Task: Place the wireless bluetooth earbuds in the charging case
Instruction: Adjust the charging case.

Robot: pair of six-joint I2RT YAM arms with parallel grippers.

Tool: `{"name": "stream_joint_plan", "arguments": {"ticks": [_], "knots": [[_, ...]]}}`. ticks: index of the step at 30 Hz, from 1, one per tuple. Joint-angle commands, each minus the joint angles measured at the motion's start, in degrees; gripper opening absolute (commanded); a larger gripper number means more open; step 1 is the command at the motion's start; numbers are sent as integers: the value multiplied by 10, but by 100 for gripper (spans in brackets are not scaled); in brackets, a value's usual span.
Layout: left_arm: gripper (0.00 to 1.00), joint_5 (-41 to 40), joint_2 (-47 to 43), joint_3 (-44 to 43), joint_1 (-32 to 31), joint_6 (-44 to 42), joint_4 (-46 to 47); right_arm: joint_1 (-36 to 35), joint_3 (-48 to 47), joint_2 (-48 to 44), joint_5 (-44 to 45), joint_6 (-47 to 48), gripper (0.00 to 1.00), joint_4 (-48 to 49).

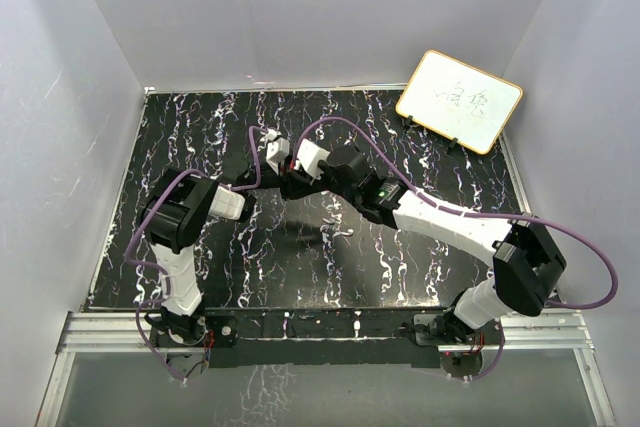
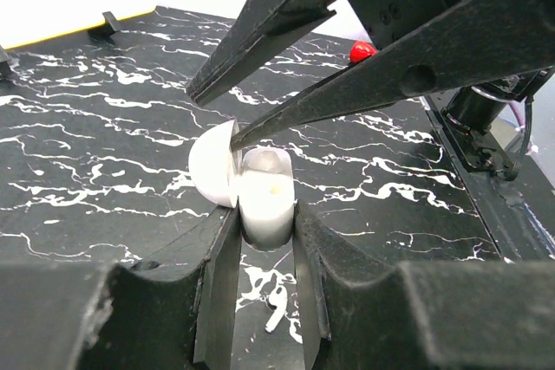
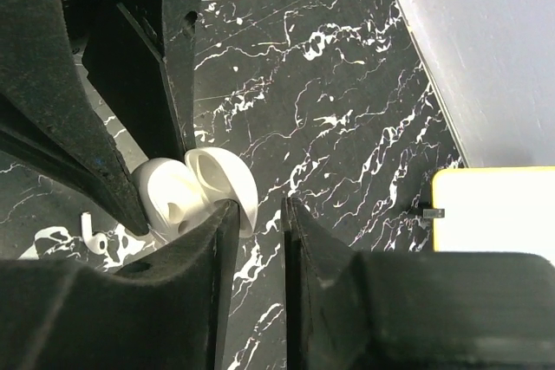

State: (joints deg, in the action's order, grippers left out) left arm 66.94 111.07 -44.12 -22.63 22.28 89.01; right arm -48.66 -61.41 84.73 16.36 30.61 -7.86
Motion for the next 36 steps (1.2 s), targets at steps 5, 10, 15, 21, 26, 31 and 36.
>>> {"name": "stream_joint_plan", "arguments": {"ticks": [5, 10, 15, 21, 26, 31, 36], "knots": [[0, 55, -4, 7, -10, 17, 132, -4, -48, -6, 2, -15, 29, 55], [0, 56, -13, 12, -10, 2, 132, -4, -58, -4, 18, -21, 32, 57], [0, 55, -12, 7, -10, -9, 133, -2, -60, -23, 26, -31, 36, 66], [0, 53, -10, -2, -8, -12, 133, 2, -69, -41, 38, -50, 38, 60], [0, 49, -4, -9, -1, -12, 133, 14, -70, -64, 27, -86, 41, 59], [0, 43, -2, -11, 4, -12, 133, 21, -71, -76, 24, -100, 42, 56], [0, 5, -8, -3, 13, -21, 126, 38, -82, -68, 65, -160, 45, 39]]}}
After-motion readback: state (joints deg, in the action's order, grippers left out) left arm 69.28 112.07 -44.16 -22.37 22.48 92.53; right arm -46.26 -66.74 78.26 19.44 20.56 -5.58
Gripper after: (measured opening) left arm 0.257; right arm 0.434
